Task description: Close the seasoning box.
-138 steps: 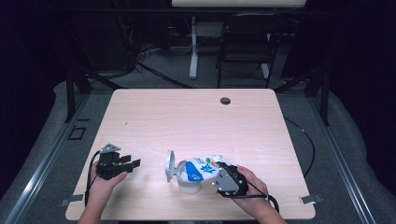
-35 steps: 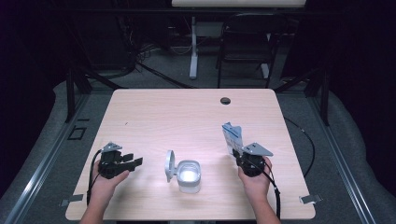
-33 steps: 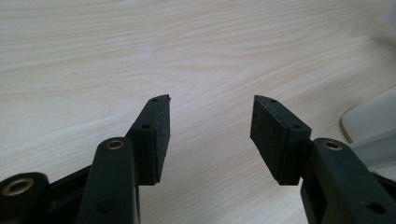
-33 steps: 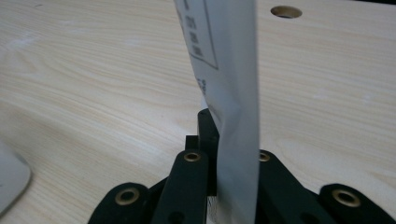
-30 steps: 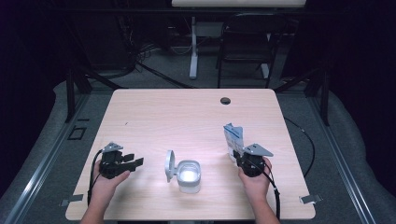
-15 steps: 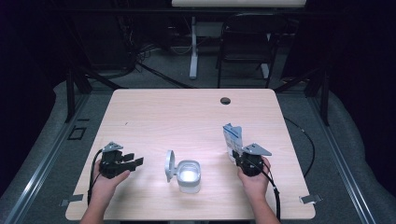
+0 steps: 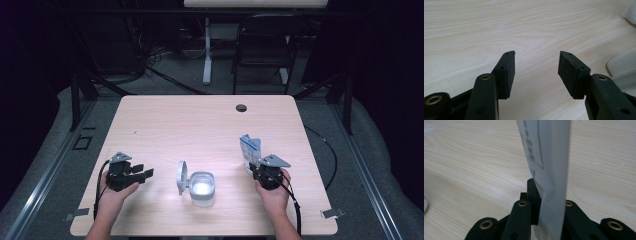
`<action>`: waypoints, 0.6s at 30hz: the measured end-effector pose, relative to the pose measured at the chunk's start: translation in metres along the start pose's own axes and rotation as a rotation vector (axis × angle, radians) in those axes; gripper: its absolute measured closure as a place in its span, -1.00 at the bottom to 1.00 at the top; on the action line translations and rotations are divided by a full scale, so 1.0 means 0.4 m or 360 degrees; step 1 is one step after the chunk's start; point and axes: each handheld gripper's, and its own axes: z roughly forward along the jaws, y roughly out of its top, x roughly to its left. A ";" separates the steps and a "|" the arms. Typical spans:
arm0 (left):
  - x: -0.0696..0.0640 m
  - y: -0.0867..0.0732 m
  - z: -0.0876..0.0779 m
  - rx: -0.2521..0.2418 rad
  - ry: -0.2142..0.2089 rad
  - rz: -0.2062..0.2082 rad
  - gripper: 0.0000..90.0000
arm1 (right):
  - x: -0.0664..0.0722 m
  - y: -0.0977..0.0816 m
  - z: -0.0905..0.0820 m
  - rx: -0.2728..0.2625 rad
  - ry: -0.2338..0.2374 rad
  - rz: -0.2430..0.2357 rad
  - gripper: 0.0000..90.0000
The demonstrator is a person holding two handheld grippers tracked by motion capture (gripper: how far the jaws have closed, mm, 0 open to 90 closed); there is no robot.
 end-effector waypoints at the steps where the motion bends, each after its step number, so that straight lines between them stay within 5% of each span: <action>1: 0.001 0.001 -0.002 0.0014 -0.0004 0.0000 0.07 | 0.000 0.000 -0.001 0.0004 -0.0003 -0.0008 0.87; 14: -0.004 0.003 -0.004 -0.0006 0.0001 0.0002 0.07 | -0.002 -0.004 -0.017 0.0010 -0.0044 -0.0074 0.60; 18: -0.003 0.004 -0.004 0.0004 -0.0007 0.0004 0.07 | -0.002 -0.016 -0.023 -0.0018 -0.0041 -0.0037 0.49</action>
